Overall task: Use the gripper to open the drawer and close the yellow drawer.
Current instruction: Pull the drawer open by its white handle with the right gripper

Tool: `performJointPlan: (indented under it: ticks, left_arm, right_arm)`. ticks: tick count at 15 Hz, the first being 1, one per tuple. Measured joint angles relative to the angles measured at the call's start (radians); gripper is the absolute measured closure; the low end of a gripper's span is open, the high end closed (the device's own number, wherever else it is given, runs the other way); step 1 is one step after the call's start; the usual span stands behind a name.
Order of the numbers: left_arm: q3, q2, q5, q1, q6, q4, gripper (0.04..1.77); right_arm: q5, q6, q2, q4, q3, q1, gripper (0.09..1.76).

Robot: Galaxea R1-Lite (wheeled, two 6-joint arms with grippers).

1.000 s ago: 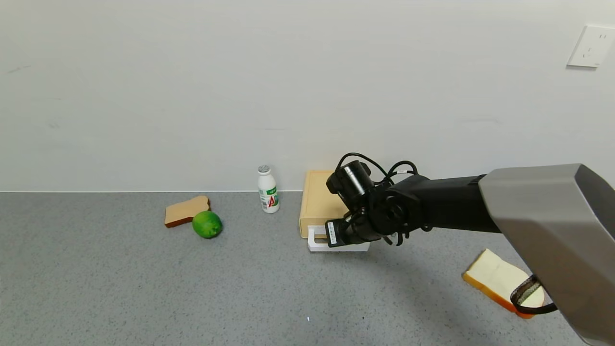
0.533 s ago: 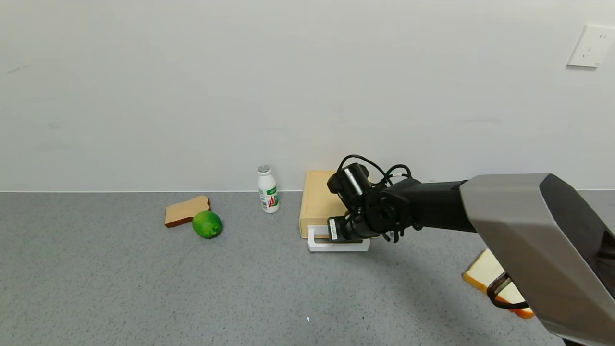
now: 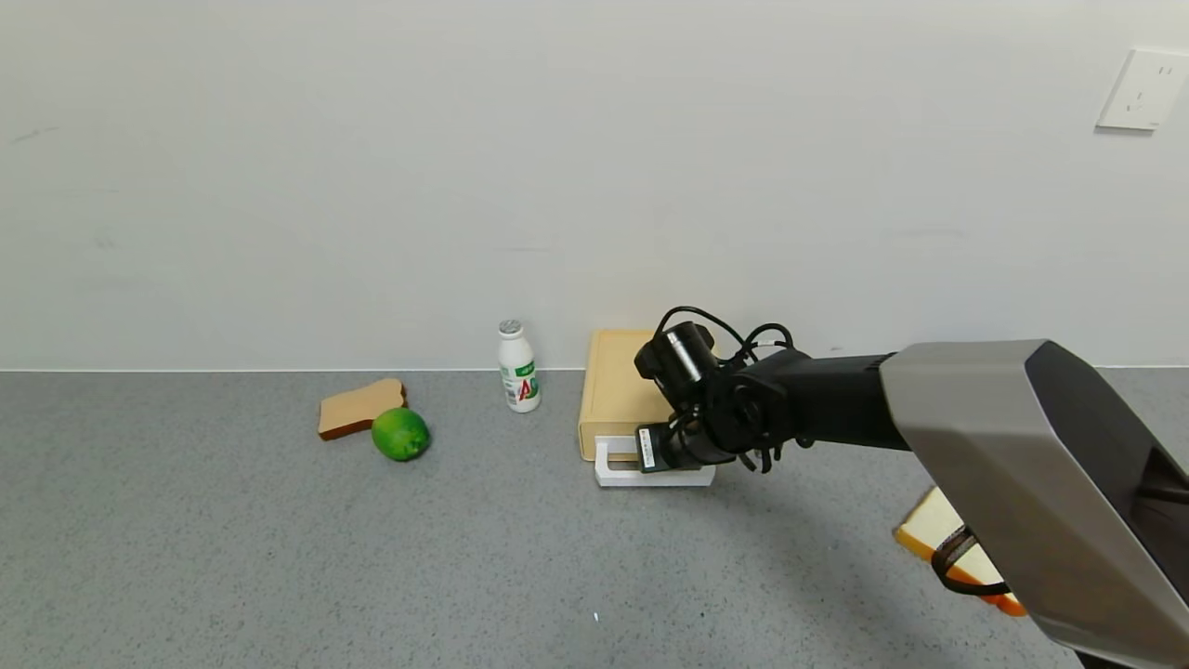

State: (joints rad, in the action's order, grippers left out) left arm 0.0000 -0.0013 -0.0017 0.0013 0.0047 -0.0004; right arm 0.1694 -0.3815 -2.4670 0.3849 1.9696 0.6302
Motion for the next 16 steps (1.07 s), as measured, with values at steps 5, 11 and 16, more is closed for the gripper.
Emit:
performJointPlan:
  ticks: [5,11,16]
  left_arm:
    - [0.000,0.000,0.000,0.000,0.000,0.000,0.09]
    - [0.000,0.000,0.000,0.000,0.000,0.000,0.09]
    - [0.000,0.000,0.000,0.000,0.000,0.000,0.09]
  right_arm:
    - [-0.007,0.000,-0.009,0.028,0.003,0.006,1.73]
    - [-0.039,-0.012,-0.005,0.109,0.010,0.020,1.73]
    - [-0.061,-0.049,0.007,0.192,0.010,0.038,1.73]
